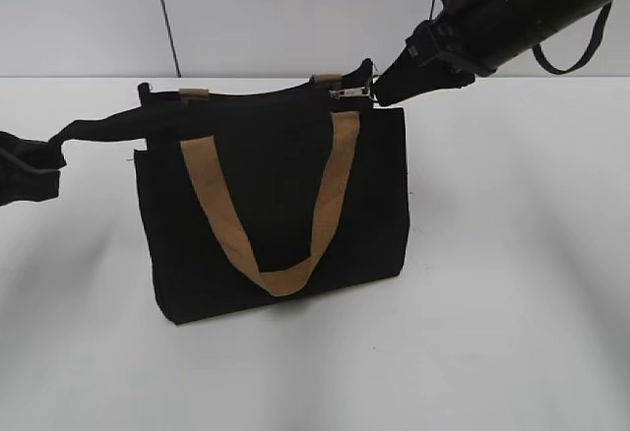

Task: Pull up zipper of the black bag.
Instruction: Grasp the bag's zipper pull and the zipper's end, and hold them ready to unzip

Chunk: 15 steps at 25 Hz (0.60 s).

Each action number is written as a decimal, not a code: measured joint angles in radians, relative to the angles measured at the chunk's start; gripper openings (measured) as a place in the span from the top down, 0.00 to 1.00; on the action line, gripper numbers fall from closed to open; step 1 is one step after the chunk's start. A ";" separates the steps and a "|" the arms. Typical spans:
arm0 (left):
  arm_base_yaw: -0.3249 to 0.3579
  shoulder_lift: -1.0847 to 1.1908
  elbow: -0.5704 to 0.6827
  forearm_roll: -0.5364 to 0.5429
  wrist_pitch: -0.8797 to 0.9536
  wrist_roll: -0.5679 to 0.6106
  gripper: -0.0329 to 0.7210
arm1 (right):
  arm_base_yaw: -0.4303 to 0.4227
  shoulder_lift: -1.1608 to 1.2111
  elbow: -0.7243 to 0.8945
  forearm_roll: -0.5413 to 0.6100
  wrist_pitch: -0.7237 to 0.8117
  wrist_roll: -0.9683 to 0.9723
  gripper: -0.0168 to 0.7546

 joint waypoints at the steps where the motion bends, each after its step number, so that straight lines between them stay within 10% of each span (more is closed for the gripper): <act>1: 0.000 0.000 0.000 -0.016 0.000 0.000 0.96 | 0.000 0.000 0.000 0.000 0.005 0.005 0.98; 7: -0.006 0.000 0.000 -0.144 0.032 0.000 0.92 | -0.002 -0.007 0.000 -0.005 0.033 0.049 0.68; 15: -0.148 0.000 -0.023 -0.314 0.188 0.000 0.48 | -0.002 -0.096 0.001 -0.096 0.100 0.131 0.50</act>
